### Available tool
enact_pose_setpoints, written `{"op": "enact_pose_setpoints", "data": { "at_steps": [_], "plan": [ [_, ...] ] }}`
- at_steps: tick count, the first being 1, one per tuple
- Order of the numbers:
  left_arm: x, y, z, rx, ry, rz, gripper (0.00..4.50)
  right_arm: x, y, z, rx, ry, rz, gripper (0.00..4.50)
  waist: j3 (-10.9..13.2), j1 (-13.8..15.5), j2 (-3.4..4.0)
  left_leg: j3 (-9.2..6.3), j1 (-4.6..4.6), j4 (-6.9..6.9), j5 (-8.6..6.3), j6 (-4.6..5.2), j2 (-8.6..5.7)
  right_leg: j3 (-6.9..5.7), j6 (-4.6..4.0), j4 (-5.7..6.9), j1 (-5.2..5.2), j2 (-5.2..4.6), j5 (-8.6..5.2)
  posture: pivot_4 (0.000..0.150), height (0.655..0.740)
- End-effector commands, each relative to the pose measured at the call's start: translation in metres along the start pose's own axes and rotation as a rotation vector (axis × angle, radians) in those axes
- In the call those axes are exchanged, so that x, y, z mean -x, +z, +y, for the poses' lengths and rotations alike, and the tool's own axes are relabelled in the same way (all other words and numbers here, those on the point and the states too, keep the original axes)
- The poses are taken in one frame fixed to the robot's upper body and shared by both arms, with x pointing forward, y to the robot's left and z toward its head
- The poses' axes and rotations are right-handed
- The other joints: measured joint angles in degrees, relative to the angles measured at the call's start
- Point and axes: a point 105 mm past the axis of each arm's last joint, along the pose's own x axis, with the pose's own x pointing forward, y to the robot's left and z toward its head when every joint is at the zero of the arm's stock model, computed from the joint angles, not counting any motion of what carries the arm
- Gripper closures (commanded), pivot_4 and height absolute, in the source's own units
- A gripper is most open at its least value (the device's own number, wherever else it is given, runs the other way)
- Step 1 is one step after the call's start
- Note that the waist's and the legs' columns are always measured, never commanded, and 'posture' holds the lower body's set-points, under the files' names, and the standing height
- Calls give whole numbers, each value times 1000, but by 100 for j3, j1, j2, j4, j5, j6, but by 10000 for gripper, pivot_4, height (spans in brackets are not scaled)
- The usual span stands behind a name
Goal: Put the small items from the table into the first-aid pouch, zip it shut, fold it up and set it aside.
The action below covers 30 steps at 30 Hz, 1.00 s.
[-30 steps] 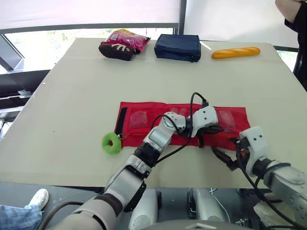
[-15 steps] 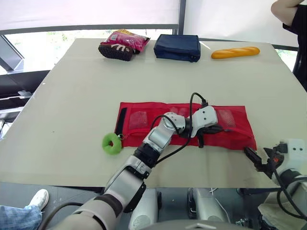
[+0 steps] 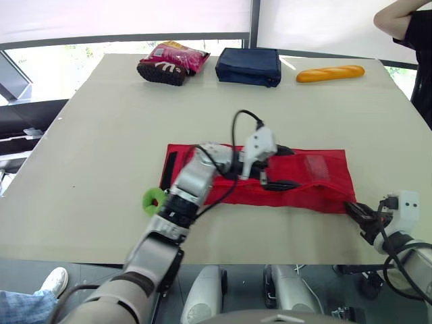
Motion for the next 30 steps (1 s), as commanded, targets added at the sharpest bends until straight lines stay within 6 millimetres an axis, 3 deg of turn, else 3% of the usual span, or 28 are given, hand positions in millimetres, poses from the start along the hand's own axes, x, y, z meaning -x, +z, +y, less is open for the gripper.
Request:
{"op": "enact_pose_setpoints", "data": {
  "at_steps": [1, 4, 8, 11, 20, 25, 28, 30],
  "plan": [
    [22, 22, -11, -58, -99, -16, 0, 3, 8, -5, -11, -17, -41, 44401, -1, -13, 1, 1, 0, 0, 0, 0, 0, 0, 1, 0, 1, 0, 0, 1500, 7134],
    [45, 32, -20, -51, -136, 6, 0, 11, 11, -24, -24, -77, -53, 44401, 0, -15, 3, 2, -4, 0, 0, 0, -2, 2, 3, -5, 0, -2, 2, 1500, 7134],
    [61, 38, -29, -52, -162, 32, 0, 22, 16, -45, -32, -142, -65, 44401, 1, 16, 4, -6, -10, 0, 0, 0, -9, 6, 4, -8, 1, -3, 2, 1500, 7134],
    [76, 45, -34, -53, -149, 36, 0, 42, 24, -80, -19, -263, -78, 44401, 1, 20, 5, -5, -13, 0, 0, 0, -13, 14, 5, -12, 1, -3, 2, 1500, 7134],
    [88, 51, -47, -43, -122, 46, 0, 90, 41, -162, 94, -598, -47, 44401, 1, 12, 5, 10, -5, 0, 0, 0, -16, 32, -12, -10, 2, 0, -10, 1500, 7134],
    [89, 54, -51, -37, -109, 37, 0, 93, 53, -174, 167, -642, -66, 44401, 1, -17, 4, 18, 5, 0, 0, 1, -14, 43, -11, -6, 5, 5, -10, 1500, 7134],
    [91, 53, -51, -27, -82, 36, 0, 90, 58, -166, 226, -573, -86, 44401, 1, -25, 5, 25, 9, -1, 0, 1, -13, 58, -11, -5, 5, 12, -10, 1500, 7134],
    [93, 46, -47, -13, -23, 55, 0, 88, 61, -151, 278, -467, -85, 37675, 1, -28, 6, 23, 8, -1, 0, 1, -10, 74, -11, -5, 5, 26, -10, 1500, 7134]
  ]
}}
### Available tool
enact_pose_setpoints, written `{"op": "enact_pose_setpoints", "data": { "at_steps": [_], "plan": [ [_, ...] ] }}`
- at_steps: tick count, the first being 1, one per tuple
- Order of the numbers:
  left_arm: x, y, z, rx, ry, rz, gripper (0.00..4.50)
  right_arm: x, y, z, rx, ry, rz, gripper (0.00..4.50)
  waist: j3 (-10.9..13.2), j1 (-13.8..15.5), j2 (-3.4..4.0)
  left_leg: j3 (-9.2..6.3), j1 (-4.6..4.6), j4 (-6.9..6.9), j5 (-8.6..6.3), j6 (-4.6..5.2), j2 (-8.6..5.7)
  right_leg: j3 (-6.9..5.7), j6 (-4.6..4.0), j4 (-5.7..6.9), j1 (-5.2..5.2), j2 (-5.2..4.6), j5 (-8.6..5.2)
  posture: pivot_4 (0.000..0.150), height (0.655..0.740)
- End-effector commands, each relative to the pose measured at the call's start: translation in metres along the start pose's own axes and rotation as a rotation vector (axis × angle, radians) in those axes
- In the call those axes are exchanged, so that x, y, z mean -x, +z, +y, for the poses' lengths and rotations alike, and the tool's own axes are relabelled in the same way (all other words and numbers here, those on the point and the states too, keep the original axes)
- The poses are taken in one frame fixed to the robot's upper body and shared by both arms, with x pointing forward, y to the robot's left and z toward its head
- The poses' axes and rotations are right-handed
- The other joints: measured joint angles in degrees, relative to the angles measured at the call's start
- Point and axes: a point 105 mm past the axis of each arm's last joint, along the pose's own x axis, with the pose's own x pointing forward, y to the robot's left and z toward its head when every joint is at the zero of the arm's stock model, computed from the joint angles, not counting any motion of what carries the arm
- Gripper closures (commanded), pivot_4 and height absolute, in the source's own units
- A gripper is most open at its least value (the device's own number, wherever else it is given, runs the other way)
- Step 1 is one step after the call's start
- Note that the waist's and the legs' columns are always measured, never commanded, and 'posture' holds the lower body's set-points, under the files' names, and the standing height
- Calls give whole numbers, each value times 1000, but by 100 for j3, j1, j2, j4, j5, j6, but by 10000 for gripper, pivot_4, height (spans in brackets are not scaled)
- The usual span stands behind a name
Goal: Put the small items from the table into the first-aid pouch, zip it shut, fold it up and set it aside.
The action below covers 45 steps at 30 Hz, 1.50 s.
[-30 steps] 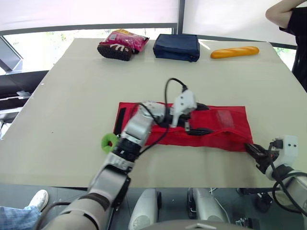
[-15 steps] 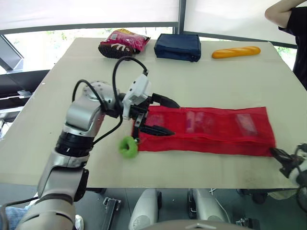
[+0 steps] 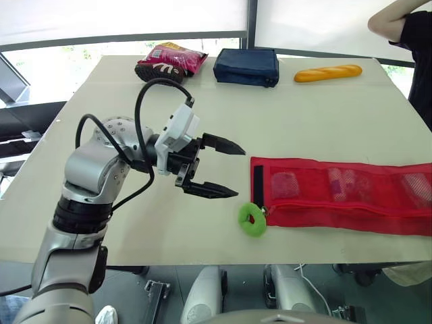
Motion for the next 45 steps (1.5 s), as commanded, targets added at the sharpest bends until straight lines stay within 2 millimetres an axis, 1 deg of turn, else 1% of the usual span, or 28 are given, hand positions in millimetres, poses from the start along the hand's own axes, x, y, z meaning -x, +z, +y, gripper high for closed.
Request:
{"op": "enact_pose_setpoints", "data": {
  "at_steps": [1, 2, 3, 6, 7, 8, 10, 12, 14, 16, 19, 22, 26, 27, 31, 34, 36, 38, 40, 45],
  "plan": [
    [9, -2, 5, -14, 109, 26, 0, 16, 30, 18, 140, 165, -108, 34266, 0, -3, 3, 3, 2, 0, 0, 0, 1, 24, 0, 0, 0, 13, 0, 1500, 7134],
    [10, -10, 10, -1, 170, 50, 0, 24, 33, 25, 203, 226, -122, 28736, -1, -3, 6, 5, 4, 0, 0, 0, 2, 30, 0, 1, 1, 18, 0, 1500, 7134],
    [11, -17, 14, 13, 219, 63, 0, 31, 37, 29, 264, 273, -143, 24387, -2, -1, 10, 4, 6, 0, 0, 0, 3, 34, 0, 2, 1, 22, 0, 1500, 7134],
    [9, -34, 21, 70, 322, 83, 0, 46, 41, 37, 380, 352, -172, 9879, 4, 1, 1, 5, 27, -6, 0, 0, 17, 36, 3, 0, 18, 31, -3, 1500, 7134],
    [7, -42, 24, 82, 364, 94, 0, 54, 45, 44, 417, 403, -205, 4513, 4, 2, -1, 4, 28, -5, 0, -1, 25, 36, 3, -1, 18, 34, -3, 1500, 7134],
    [5, -47, 25, 94, 391, 99, 0, 60, 49, 52, 440, 454, -239, 341, 4, 3, 0, 4, 31, -5, 0, -1, 32, 41, 3, -1, 22, 36, -3, 1500, 7134],
    [4, -54, 31, 152, 451, 80, 0, 71, 53, 68, 460, 556, -277, 341, 5, 1, -2, 4, 42, -5, -1, -1, 33, 52, 3, 1, 27, 36, -3, 1500, 7134],
    [3, -62, 39, 251, 522, 51, 0, 82, 56, 89, 464, 675, -295, 341, 5, 2, -2, 3, 43, -5, -1, -1, 36, 54, 3, 1, 27, 39, -3, 1500, 7134],
    [0, -72, 41, 357, 553, 49, 0, 93, 62, 111, 466, 783, -323, 341, 5, -8, -3, 1, 43, -5, -1, -1, 40, 54, 3, 3, 27, 41, -2, 1500, 7134],
    [-6, -85, 40, 470, 555, 53, 0, 103, 70, 134, 463, 888, -370, 341, 6, -7, -4, 0, 43, -5, -1, -1, 41, 55, 3, 4, 26, 47, -2, 1500, 7134],
    [-21, -98, 32, 569, 511, 79, 0, 114, 79, 161, 458, 997, -423, 341, 6, -1, -6, 0, 45, -5, -1, -1, 39, 57, 3, 5, 26, 46, -2, 1500, 7134],
    [-35, -106, 25, 630, 475, 103, 0, 120, 83, 177, 457, 1062, -458, 341, 7, 7, -8, 1, 43, -5, -1, -2, 33, 57, 2, 4, 26, 46, -2, 1500, 7134],
    [-55, -130, 17, 760, 475, 185, 0, 133, 85, 201, 443, 1161, -487, 341, 6, 39, -11, 0, 38, -5, -1, -2, 28, 56, 2, 3, 26, 44, -3, 1500, 7134],
    [-60, -133, 16, 793, 476, 184, 0, 136, 85, 206, 441, 1178, -488, 341, 3, 51, -9, -2, 38, -5, -1, -2, 28, 55, 2, 3, 27, 43, -3, 1500, 7134],
    [-78, -134, 15, 876, 458, 148, 0, 140, 89, 215, 443, 1194, -511, 341, -10, 98, -12, -2, 55, -3, -1, -1, 18, 61, 3, 3, 45, 40, -2, 1500, 7134],
    [-93, -125, 14, 961, 404, 71, 0, 140, 91, 217, 442, 1192, -520, 341, -14, 165, -13, -7, 57, -2, -1, -2, 1, 60, 3, -5, 57, 39, -4, 1500, 7134],
    [-99, -120, 13, 1005, 364, 36, 0, 140, 92, 217, 443, 1190, -522, 341, -14, 170, -13, -16, 53, -2, -1, -1, -6, 61, 13, -8, 60, 36, -10, 1500, 7134],
    [-101, -115, 14, 1093, 327, -36, 0, 140, 91, 217, 446, 1189, -521, 341, -14, 166, -13, -19, 47, -2, -1, -1, -12, 61, 18, -11, 61, 32, -13, 1500, 7134],
    [-99, -116, 17, 1154, 323, -73, 0, 140, 90, 217, 449, 1187, -517, 341, -14, 164, -14, -20, 48, -2, -5, 5, -13, 61, 19, -14, 65, 30, -14, 1500, 7134],
    [-95, -112, 24, 1222, 304, -139, 0, 141, 86, 215, 467, 1191, -490, 341, -13, 148, -14, -23, 51, -2, -5, 5, -15, 58, 20, -14, 67, 31, -14, 1500, 7134]
  ]
}}
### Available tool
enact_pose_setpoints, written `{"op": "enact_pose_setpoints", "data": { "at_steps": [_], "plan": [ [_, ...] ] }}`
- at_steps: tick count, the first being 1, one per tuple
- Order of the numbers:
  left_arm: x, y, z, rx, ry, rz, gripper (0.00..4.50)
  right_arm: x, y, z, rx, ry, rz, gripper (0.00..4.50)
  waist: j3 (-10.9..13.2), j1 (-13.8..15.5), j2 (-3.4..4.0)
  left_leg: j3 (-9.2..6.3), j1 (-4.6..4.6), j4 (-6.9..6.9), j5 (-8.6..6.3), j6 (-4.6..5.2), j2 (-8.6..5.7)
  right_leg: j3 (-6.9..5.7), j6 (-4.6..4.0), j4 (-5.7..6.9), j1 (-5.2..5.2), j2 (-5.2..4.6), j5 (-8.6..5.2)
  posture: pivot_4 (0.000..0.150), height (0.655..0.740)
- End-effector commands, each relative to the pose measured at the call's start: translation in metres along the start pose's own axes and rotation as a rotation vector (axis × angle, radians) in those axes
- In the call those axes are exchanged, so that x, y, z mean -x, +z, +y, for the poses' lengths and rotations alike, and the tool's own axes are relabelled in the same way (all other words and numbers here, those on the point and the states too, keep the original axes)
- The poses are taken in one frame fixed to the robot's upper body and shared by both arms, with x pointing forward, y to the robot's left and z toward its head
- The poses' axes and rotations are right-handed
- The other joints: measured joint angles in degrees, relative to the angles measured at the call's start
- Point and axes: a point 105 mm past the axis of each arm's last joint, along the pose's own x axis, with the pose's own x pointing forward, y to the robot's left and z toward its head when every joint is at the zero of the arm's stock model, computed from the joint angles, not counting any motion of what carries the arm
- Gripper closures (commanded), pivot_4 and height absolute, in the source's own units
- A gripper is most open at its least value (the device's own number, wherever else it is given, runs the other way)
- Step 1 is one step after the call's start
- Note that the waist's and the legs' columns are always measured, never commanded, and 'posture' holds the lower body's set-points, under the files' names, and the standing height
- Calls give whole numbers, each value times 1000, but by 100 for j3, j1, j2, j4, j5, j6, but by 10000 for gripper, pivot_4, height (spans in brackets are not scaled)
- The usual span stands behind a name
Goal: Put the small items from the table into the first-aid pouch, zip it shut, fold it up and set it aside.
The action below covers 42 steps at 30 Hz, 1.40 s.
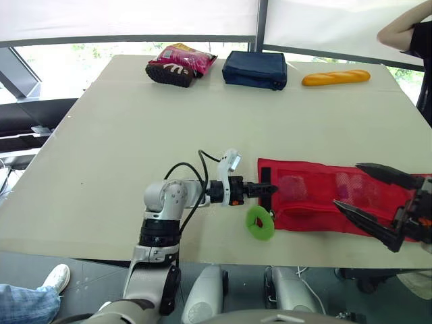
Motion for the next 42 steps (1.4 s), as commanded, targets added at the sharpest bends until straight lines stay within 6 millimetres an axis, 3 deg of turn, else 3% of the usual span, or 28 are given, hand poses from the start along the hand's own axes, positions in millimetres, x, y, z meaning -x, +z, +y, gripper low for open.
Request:
{"op": "enact_pose_setpoints", "data": {
  "at_steps": [1, 3, 4, 5, 9, 13, 22, 27, 30, 34, 38, 42],
  "plan": [
    [-2, -2, -2, 77, -39, 15, 0, 1, 4, 6, 40, 30, 17, 341, 0, -2, 0, 0, 1, 0, 0, 0, 0, 0, 0, 1, 0, 0, 0, 1500, 7134],
    [-2, 1, -3, 101, -58, -3, 5076, 3, 1, 7, 41, 37, 41, 0, 0, 1, 0, 0, 1, 0, 0, 0, 0, 0, 0, 1, 1, 0, 0, 1500, 7134],
    [-3, 2, -3, 108, -64, -10, 5580, 4, -1, 7, 37, 39, 60, 0, 2, -5, -3, 0, 1, 0, 0, 0, 0, 0, 0, 1, 1, 0, 0, 1500, 7134],
    [-3, 3, -4, 114, -73, -16, 11771, 5, -4, 8, 27, 43, 82, 0, 2, -5, -4, 1, 1, 0, 0, 0, 0, 0, 0, 1, 0, 0, 0, 1500, 7134],
    [-5, 5, -7, 125, -96, -26, 25524, 9, -11, 9, 12, 55, 157, 0, 6, -4, -10, -1, -2, 0, 0, 0, 2, -1, 0, -1, -1, 1, 0, 1500, 7134],
    [-5, 7, -7, 118, -98, -36, 44473, 11, -13, 8, 9, 53, 175, 0, 8, -1, -14, -1, -2, 0, 0, 0, 2, -1, 0, -1, -1, 1, 0, 1500, 7134],
    [6, 20, -9, 105, -111, -95, 44821, -2, -17, 12, -11, 77, 144, 0, 10, -17, -16, 0, -1, 0, 0, 0, 5, -1, 0, 0, -2, 2, 0, 1500, 7134],
    [4, 22, -11, 105, -115, -98, 44821, -28, -28, 23, -24, 155, 138, 0, 11, -25, -18, -1, 1, 0, 0, -1, 5, -1, 0, 0, -2, 2, 0, 1500, 7134],
    [3, 21, -11, 105, -116, -96, 44821, -64, -39, 30, -6, 193, 101, 0, 14, -37, -23, -2, -4, 0, 0, -1, 8, 1, -1, 1, -10, 3, 0, 1500, 7134],
    [1, 21, -12, 106, -115, -95, 44821, -92, -52, 47, 24, 330, 118, 0, 18, -63, -32, -5, -7, 0, 1, -2, 4, 7, -1, 11, -20, 0, 1, 1500, 7134],
    [-2, 24, -12, 108, -115, -98, 44821, -106, -59, 69, 22, 521, 138, 0, 19, -53, -32, -19, -17, -1, 1, -2, 3, 6, 20, 8, -25, -2, 15, 1500, 7134],
    [-4, 24, -12, 110, -116, -102, 44821, -117, -75, 66, 83, 552, 191, 0, 19, -39, -32, -27, -18, -1, 0, -2, 2, 4, 20, 5, -24, -2, 16, 1500, 7134]
  ]
}}
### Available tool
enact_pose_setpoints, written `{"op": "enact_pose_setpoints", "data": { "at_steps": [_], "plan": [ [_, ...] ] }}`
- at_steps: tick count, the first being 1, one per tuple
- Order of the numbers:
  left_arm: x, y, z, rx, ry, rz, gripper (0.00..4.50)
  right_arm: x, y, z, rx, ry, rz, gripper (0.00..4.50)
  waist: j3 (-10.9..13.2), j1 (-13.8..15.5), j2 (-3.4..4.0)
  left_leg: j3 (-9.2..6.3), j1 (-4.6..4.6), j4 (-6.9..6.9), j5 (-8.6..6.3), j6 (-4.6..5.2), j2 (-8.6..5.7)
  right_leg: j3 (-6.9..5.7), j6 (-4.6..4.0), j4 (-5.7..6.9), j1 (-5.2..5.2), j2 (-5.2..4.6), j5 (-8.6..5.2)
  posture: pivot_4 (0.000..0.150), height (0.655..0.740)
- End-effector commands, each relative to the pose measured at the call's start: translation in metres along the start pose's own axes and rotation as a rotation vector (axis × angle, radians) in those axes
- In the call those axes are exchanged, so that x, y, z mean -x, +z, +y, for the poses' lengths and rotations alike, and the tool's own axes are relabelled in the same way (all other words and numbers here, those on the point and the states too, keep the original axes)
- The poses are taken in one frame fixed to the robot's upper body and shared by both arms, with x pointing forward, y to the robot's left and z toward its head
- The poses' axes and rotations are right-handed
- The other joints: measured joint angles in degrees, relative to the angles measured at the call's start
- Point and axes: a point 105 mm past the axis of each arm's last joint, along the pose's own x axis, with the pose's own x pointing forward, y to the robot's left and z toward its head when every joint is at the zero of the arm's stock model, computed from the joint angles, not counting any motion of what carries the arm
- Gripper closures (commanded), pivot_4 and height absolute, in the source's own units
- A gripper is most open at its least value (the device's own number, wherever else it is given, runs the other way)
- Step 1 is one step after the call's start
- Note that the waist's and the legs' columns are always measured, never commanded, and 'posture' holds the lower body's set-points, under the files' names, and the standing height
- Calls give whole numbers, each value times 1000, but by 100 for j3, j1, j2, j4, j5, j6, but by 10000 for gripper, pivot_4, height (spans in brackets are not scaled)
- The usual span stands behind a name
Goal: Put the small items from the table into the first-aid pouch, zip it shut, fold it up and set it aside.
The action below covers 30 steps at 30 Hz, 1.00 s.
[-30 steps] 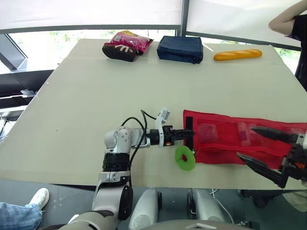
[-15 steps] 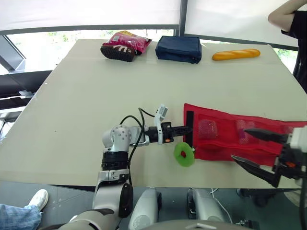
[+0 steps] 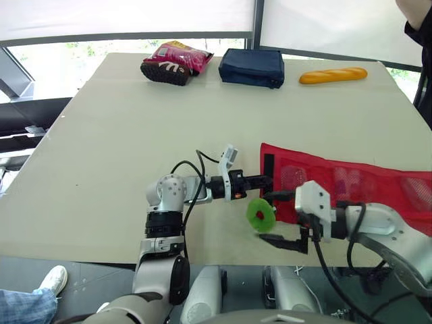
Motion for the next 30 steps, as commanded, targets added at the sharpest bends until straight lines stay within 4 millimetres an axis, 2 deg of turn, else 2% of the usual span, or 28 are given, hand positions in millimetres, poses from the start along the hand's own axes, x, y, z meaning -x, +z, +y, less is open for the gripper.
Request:
{"op": "enact_pose_setpoints", "data": {
  "at_steps": [1, 7, 12, 18, 21, 26, 29, 30],
  "plan": [
    [-4, 7, -11, -31, -42, -23, 44821, -10, -9, -10, 81, -3, 48, 0, 0, -4, 0, 1, 1, 0, 0, 0, 0, 0, 0, 0, 0, 0, 0, 1500, 7134],
    [-4, 4, -9, -18, -35, -25, 44821, -20, -20, -10, 84, 41, 89, 0, 0, -3, 0, -5, 4, 0, 0, -1, 1, -4, 0, 7, 0, 2, 0, 1500, 7134],
    [-4, 4, -8, -16, -26, -26, 44821, -22, -40, -10, 123, 48, 177, 0, 0, -4, 0, -4, 3, 0, 0, -1, 0, -3, 0, 5, 0, 0, 1, 1500, 7134],
    [-2, 4, -5, -12, -14, -25, 44821, -21, -49, -12, 174, 58, 227, 0, 0, -6, 1, -5, 6, 0, 1, -2, 0, -4, 1, 8, 1, 1, 0, 1500, 7134],
    [-1, 4, -4, -11, -10, -24, 45000, -20, -51, -14, 192, 51, 236, 7349, 0, -6, 1, -4, 6, 0, 1, -2, 0, -3, 1, 8, 1, 1, 0, 1500, 7134],
    [-1, 5, -2, -11, -1, -29, 45000, -16, -50, -20, 206, 26, 244, 28385, 0, -4, 1, -5, 6, 0, 1, -2, 0, -4, 0, 7, 1, 0, 1, 1500, 7134],
    [0, 6, -1, -12, 0, -37, 45000, -14, -48, -23, 188, 15, 229, 42499, 0, -5, 1, -6, 6, 0, 1, -2, 0, -4, -1, 8, 2, 0, 1, 1500, 7134],
    [0, 6, -1, -13, 2, -39, 45000, -13, -49, -24, 196, 11, 236, 44591, 0, -4, 1, -4, 7, 0, 1, -2, 0, -3, 0, 8, 2, 0, 1, 1500, 7134]
  ]
}}
